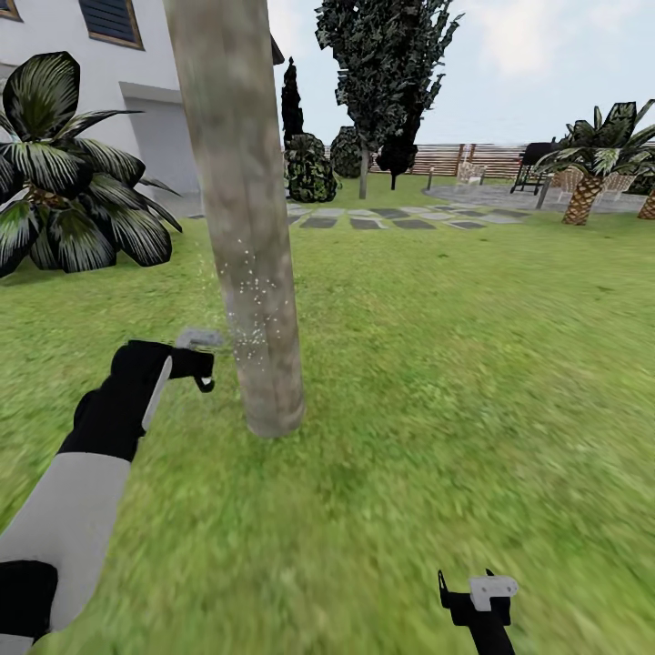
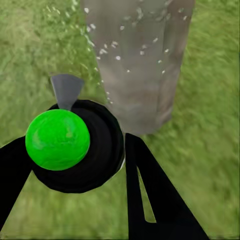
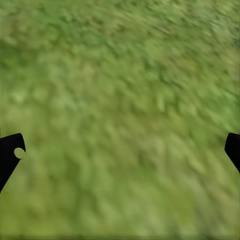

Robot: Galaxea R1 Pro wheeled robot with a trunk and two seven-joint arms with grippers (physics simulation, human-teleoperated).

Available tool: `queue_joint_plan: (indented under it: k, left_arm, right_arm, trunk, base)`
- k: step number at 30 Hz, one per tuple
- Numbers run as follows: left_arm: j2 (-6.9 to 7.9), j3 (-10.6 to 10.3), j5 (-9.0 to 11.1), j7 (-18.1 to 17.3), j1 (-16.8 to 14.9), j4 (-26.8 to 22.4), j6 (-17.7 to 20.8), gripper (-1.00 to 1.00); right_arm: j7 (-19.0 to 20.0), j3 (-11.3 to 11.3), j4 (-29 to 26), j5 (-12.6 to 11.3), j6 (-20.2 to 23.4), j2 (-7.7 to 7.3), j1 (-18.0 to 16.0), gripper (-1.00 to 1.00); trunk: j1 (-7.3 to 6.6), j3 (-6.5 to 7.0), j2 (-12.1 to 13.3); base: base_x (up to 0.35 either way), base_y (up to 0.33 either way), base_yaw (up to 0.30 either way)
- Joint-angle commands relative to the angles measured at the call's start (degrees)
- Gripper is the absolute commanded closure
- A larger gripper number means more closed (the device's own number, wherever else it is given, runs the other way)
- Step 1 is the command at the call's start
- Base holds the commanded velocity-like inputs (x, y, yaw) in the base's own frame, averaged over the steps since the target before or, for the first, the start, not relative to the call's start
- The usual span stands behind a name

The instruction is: In the garden, pick up the pesticide atomizer on the floor and spray pesticide onto both trees until each tree trunk is fully covered.

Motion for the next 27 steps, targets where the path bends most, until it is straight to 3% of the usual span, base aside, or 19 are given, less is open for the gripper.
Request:
queue_joint_plan:
  k: [1, 2, 4, 6, 9, 13, 16, 17, 19, 23, 27]
  left_arm:
    - [0.09, -0.2, 0.0, 0.1, 0.1, 0.6, -0.2, 1.0]
    - [-0.1, -0.2, 0.0, 0.3, 0.3, 1.0, -0.5, 1.0]
    - [-2.01, -0.2, 0.5, 0.4, 1.8, 1.5, -2.6, 1.0]
    - [-2.65, -0.2, 0.5, 0.5, 3.5, 1.7, -4.6, 1.0]
    - [-3.51, -0.2, 0.3, 0.7, 8.0, 4.1, -11.3, 1.0]
    - [-3.59, 0.1, 0.5, 1.3, 9.8, 10.7, -19.0, 1.0]
    - [-4.02, 1.0, 1.1, 6.4, 10.0, 24.1, -33.5, 1.0]
    - [-4.86, 1.0, 2.6, 10.0, 10.0, 29.6, -39.6, 1.0]
    - [-5.54, 1.0, 5.8, 16.1, 10.1, 35.5, -47.3, 1.0]
    - [-5.54, 1.0, 8.1, 18.3, 10.5, 40.2, -51.4, 1.0]
    - [-5.09, 1.4, 10.4, 18.4, 12.8, 40.1, -52.3, 1.0]
  right_arm:
    - [0.0, 0.0, 0.0, 0.0, 0.0, 0.03, 0.0, -1.0]
    - [0.0, 0.0, 0.0, 0.0, 0.0, 0.07, 0.0, -1.0]
    - [0.0, 0.0, 0.0, 0.0, 0.0, 0.15, 0.0, -1.0]
    - [0.0, 0.0, 0.0, 0.0, 0.0, 0.16, 0.0, -1.0]
    - [0.1, 0.0, 0.0, 0.0, 0.0, 0.21, 0.0, -1.0]
    - [0.1, 0.0, 0.0, 0.0, 0.1, 0.24, 0.0, -1.0]
    - [0.1, 0.0, 0.0, 0.0, 0.1, 0.23, 0.0, -1.0]
    - [0.1, 0.1, -0.1, 0.0, 0.0, 0.24, 0.0, -1.0]
    - [0.1, 0.1, -0.1, 0.0, 0.0, 0.25, 0.0, -1.0]
    - [0.2, 0.1, -0.1, 0.0, 0.0, 0.25, 0.0, -1.0]
    - [0.1, 0.0, -0.1, 0.0, 0.1, 0.25, 0.0, -1.0]
  trunk:
    - [0.0, 0.0, 0.0]
    - [0.0, 0.0, 0.0]
    - [0.0, 0.0, 0.0]
    - [0.0, 0.0, 0.0]
    - [0.0, 0.0, 0.0]
    - [0.0, 0.0, 0.0]
    - [0.0, 0.0, 0.0]
    - [0.0, 0.0, 0.0]
    - [0.0, 0.0, 0.0]
    - [0.0, 0.0, 0.0]
    - [0.0, 0.0, 0.0]
  base:
    - [0.0, 0.0, 0.0]
    - [0.0, 0.0, 0.0]
    - [0.0, 0.0, 0.0]
    - [0.0, 0.0, 0.0]
    - [0.0, 0.0, 0.0]
    - [0.0, 0.0, 0.0]
    - [0.0, 0.0, 0.0]
    - [0.0, 0.0, 0.0]
    - [0.0, 0.0, 0.0]
    - [0.0, -0.006, 0.0]
    - [0.001, -0.203, 0.0]
